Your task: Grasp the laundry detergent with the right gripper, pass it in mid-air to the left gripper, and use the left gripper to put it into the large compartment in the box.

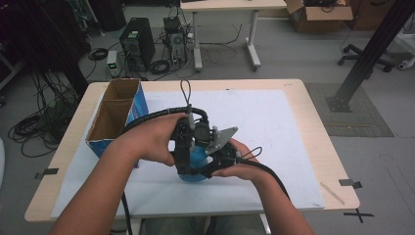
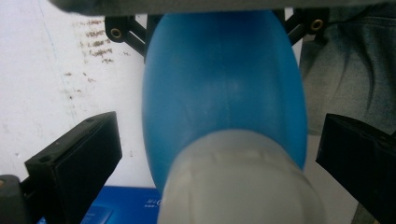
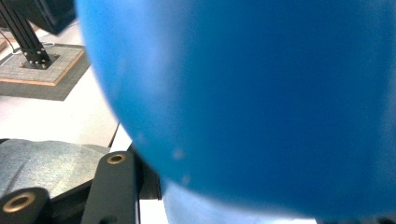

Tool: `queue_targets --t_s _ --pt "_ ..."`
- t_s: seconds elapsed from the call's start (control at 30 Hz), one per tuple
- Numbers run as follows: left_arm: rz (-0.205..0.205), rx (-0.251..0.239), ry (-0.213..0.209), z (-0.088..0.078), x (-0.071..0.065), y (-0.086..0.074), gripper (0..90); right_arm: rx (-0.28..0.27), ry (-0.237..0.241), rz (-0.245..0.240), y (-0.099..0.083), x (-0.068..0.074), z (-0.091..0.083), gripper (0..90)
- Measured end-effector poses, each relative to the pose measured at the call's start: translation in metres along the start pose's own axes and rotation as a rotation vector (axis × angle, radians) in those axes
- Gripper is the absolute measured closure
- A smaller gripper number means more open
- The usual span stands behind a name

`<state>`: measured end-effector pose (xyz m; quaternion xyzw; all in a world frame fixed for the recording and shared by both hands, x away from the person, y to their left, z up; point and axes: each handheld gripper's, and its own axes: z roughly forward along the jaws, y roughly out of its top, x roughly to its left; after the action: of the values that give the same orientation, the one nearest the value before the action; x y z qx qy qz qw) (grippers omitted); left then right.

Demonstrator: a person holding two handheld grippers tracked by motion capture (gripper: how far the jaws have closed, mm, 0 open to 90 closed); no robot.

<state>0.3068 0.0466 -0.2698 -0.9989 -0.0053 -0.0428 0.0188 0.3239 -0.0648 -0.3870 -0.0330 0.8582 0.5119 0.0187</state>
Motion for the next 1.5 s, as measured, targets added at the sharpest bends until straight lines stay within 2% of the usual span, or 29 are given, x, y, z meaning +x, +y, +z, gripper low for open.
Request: queue_targets --t_s 0.07,0.23,0.53,0.57,0.6,0.63,0.67,0.7,1.1,1.17,1.2,1.27,1.3,1.5 --pt "-0.003 0.002 0.002 0.0 0.0 0.0001 0.4 0.005 -0.005 -0.017 0.0007 -0.001 -0.0002 45.6" --pt "-0.007 0.002 0.011 0.0002 -0.0005 0.001 1.3 0.005 -0.009 -0.023 0.001 -0.0016 0.0 45.6" --pt "-0.012 -0.006 0.009 0.0003 -0.0012 0.0027 6.8 0.007 0.002 -0.008 0.0014 -0.001 0.0002 45.5" --pt "-0.012 -0.008 0.011 0.0002 -0.0011 0.0027 8.1 0.0 0.014 0.015 0.0022 0.0007 0.0004 45.5" --pt "-0.012 -0.008 0.011 0.0002 -0.0011 0.0027 8.6 -0.001 0.014 0.016 0.0025 0.0007 0.0004 45.5" --pt "-0.013 -0.007 0.01 0.0004 -0.0009 0.0027 9.5 0.007 0.004 -0.015 0.0021 -0.0016 0.0001 45.5" --pt "-0.013 -0.007 0.01 0.0004 -0.0009 0.0027 10.4 0.007 0.004 -0.015 0.0021 -0.0016 0.0001 45.5" --pt "-0.012 -0.003 0.008 0.0005 -0.0006 0.0026 11.0 -0.006 0.009 0.01 0.003 0.0001 0.0006 45.5" --pt "-0.021 -0.008 0.017 -0.0001 -0.0001 0.0011 16.9 -0.008 0.003 0.014 0.0038 -0.0006 0.0013 45.5" --pt "-0.021 -0.008 0.018 -0.0006 0.0001 0.0008 18.0 -0.008 0.004 0.012 0.0036 -0.0007 0.0012 45.5" --pt "-0.021 -0.009 0.019 -0.0007 0.0001 0.0008 18.4 0.001 -0.007 -0.013 0.0033 -0.0026 0.0008 45.5" --pt "-0.022 -0.006 0.019 -0.0003 0.0002 0.001 18.9 0.0 -0.007 -0.011 0.0035 -0.0024 0.0008 45.5" --pt "-0.021 -0.004 0.02 0.0001 0.0002 0.0012 19.0 -0.009 0.007 0.01 0.004 -0.0006 0.0011 45.4" --pt "-0.02 -0.008 0.018 0.0001 0.0001 0.001 22.9 -0.013 0.006 0.016 0.0048 -0.0001 0.0011 45.4"
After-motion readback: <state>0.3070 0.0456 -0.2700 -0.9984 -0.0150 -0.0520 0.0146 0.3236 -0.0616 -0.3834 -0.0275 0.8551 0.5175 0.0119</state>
